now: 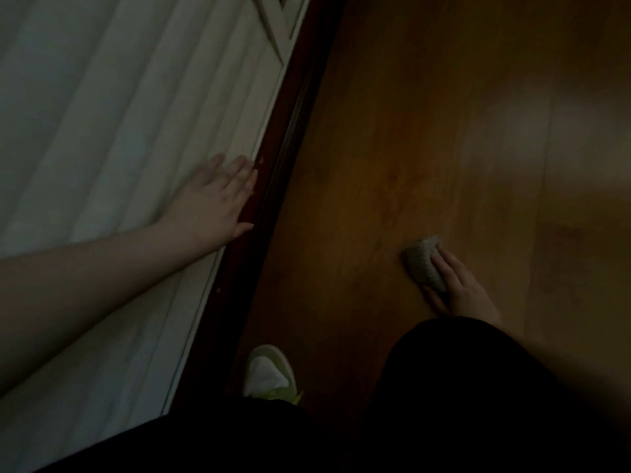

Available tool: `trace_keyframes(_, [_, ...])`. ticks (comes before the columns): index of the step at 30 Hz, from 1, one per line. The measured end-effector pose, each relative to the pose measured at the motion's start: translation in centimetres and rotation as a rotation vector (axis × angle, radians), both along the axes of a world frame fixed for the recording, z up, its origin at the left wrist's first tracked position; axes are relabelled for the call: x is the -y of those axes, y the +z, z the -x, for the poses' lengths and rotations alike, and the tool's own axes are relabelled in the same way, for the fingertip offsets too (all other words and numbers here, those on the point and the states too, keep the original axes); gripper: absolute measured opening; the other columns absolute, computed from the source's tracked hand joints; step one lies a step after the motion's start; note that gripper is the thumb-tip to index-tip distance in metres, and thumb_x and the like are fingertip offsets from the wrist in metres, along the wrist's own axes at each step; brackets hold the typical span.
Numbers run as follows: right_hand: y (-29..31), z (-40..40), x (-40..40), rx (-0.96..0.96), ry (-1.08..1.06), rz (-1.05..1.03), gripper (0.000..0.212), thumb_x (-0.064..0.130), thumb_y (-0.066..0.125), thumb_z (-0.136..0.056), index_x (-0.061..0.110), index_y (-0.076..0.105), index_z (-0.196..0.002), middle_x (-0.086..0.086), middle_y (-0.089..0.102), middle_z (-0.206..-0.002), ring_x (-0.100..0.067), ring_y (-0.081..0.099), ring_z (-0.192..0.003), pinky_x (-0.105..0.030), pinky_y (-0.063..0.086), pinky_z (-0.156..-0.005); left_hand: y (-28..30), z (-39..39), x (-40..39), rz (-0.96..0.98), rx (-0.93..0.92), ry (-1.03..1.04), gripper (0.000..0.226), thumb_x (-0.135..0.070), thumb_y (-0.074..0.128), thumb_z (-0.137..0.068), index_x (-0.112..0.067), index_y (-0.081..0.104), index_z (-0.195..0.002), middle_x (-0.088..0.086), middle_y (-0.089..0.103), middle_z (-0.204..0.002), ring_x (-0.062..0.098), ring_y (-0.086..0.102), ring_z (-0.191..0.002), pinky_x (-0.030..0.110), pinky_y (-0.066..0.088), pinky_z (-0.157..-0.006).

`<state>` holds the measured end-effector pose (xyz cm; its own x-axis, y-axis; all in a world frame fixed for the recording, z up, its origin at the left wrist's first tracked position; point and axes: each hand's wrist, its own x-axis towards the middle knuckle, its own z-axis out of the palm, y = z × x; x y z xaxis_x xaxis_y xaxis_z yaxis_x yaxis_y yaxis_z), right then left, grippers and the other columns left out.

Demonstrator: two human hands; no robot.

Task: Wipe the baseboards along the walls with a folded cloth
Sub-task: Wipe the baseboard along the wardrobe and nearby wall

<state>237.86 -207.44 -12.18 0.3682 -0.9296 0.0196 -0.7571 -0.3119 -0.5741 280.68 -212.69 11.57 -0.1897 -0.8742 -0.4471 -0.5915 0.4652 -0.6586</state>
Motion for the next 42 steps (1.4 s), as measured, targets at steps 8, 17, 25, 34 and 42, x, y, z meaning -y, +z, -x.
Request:
trace_keyframes(8, [2.3,-1.4,3.6,-0.052,0.059,-0.163,0.072,0.031,0.065,-0.09,0.04,0.028,-0.151,0.005,0.031,-0.157,-0.02,0.039,-0.138,-0.03,0.033,-0.104,-0.4,-0.7,0.1,-0.179,0.296,0.045,0.079,-0.066,0.005,-0.097,-0.015,-0.012,-0.155,0.013,-0.014,-0.163,0.027,-0.014,-0.151,0.054,-0.012,-0.118])
trace_keyframes(17, [8.7,-17.0,13.6,0.219,0.052,-0.362,0.057,0.028,0.064,-0.095,0.033,0.041,-0.147,0.0,0.049,-0.144,-0.015,0.052,-0.121,-0.024,0.042,-0.093,-0.9,-0.2,-0.3,-0.195,0.439,-0.005,0.09,-0.07,0.016,-0.097,-0.007,-0.011,-0.155,0.015,-0.014,-0.163,0.029,-0.012,-0.151,0.056,-0.009,-0.118])
trace_keyframes(25, [10.2,-27.2,17.8,0.27,-0.143,-0.247,0.059,0.018,0.055,-0.096,0.024,0.036,-0.151,-0.009,0.038,-0.153,-0.028,0.042,-0.136,-0.03,0.038,-0.108,-1.4,0.1,0.5,-0.238,0.462,0.006,0.096,-0.074,0.015,-0.094,-0.005,-0.015,-0.154,0.011,-0.016,-0.163,0.024,-0.014,-0.151,0.058,-0.011,-0.117])
trace_keyframes(34, [9.1,-31.2,13.1,0.318,-0.134,-0.29,0.055,0.009,0.053,-0.097,0.017,0.039,-0.15,-0.01,0.032,-0.157,-0.025,0.032,-0.143,-0.026,0.022,-0.117,-2.0,0.2,0.6,-0.234,0.45,0.034,0.098,-0.075,0.017,-0.093,-0.005,-0.015,-0.154,0.012,-0.017,-0.163,0.025,-0.016,-0.151,0.059,-0.012,-0.117])
trace_keyframes(42, [9.5,-29.9,6.7,0.273,0.075,-0.333,0.056,0.005,0.059,-0.093,0.018,0.046,-0.146,-0.009,0.035,-0.155,-0.027,0.033,-0.142,-0.02,0.02,-0.111,-2.1,0.0,0.4,-0.221,0.451,0.041,0.11,-0.084,0.02,-0.085,-0.005,-0.015,-0.153,0.011,-0.017,-0.163,0.025,-0.019,-0.15,0.059,-0.014,-0.116])
